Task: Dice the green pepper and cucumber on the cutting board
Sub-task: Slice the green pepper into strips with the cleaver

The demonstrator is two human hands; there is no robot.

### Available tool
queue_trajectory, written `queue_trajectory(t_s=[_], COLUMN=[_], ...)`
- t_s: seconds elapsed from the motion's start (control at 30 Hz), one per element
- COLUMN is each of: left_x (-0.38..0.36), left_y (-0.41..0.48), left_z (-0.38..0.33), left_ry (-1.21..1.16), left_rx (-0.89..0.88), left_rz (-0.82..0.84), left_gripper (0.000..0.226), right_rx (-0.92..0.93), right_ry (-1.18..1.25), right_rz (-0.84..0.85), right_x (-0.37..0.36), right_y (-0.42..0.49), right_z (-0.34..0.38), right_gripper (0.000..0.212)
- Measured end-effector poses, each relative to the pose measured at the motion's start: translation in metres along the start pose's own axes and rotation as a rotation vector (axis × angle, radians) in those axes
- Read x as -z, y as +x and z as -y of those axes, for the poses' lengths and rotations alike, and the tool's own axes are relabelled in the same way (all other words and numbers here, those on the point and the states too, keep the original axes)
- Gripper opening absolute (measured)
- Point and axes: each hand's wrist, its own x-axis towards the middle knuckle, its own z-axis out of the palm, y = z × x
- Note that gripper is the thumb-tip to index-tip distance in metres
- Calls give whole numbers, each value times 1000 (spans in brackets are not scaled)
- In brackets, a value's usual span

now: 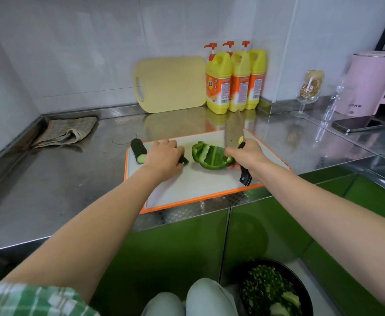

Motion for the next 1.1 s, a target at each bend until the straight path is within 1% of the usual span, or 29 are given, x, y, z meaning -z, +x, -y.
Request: queue_trajectory(t_s=[0.07, 0.13, 0.17, 0.2, 0.23, 0.27, 0.3, 0.33, 0.37, 0.43, 0.5, 0.57, 0.67, 0.7, 0.77, 0.8, 0.87, 0.93, 1.0, 1.1], left_x=[1, 1, 2, 5, 9, 16, 24, 31, 34, 33, 24, 14, 9, 9, 10, 9, 6, 3, 3, 5], left_y=[-9, -18, -22, -25, -27, -27, -26, -24, -20, -14, -10, -7, -5, -5, -4, -3, -2, -3, -6, -8], left_z=[15, 25, 27, 27, 23, 18, 10, 1, -6, -17, -18, -16, -14, -14, -14, -14, -14, -14, -16, -16], left_ry=[55, 60, 9, -89, -222, -372, -528, -667, -754, -811, -856, -925, -987, -981, -953, -961, -1081, -1221, -1307, -1393], left_rx=[53, 112, 144, 179, 220, 267, 322, 362, 380, 394, 439, 508, 583, 607, 649, 665, 705, 744, 773, 800], left_rz=[25, 63, 48, 0, -64, -119, -122, -73, 5, 139, 169, 164, 98, 72, 24, 5, -2, 32, 82, 100], left_gripper=[31, 28, 29, 31, 35, 37, 38, 38, 39, 35, 24, 23, 34, 35, 36, 34, 29, 33, 36, 39], right_rx=[24, 45, 52, 53, 63, 90, 118, 152, 179, 207, 228, 239, 262, 262, 269, 280, 286, 252, 212, 170], right_ry=[-27, -60, -77, -84, -99, -127, -171, -221, -272, -339, -356, -360, -287, -237, -195, -212, -291, -398, -520, -633], right_rz=[28, 59, 71, 88, 103, 104, 105, 100, 90, 83, 81, 50, 29, 39, 84, 120, 198, 285, 355, 381], right_x=[-5, -11, -15, -18, -22, -26, -29, -32, -33, -33, -30, -25, -16, -13, -6, -4, -3, -6, -12, -19], right_y=[-3, -5, -5, -5, -4, -2, 0, 1, 1, 3, 4, 8, 6, 4, -4, -10, -24, -38, -51, -61], right_z=[3, 7, 8, 9, 8, 7, 6, 6, 6, 7, 7, 7, 17, 25, 43, 52, 66, 72, 71, 65], right_gripper=[18, 6, 14, 24, 29, 29, 25, 21, 23, 32, 28, 23, 10, 8, 13, 15, 15, 13, 14, 23])
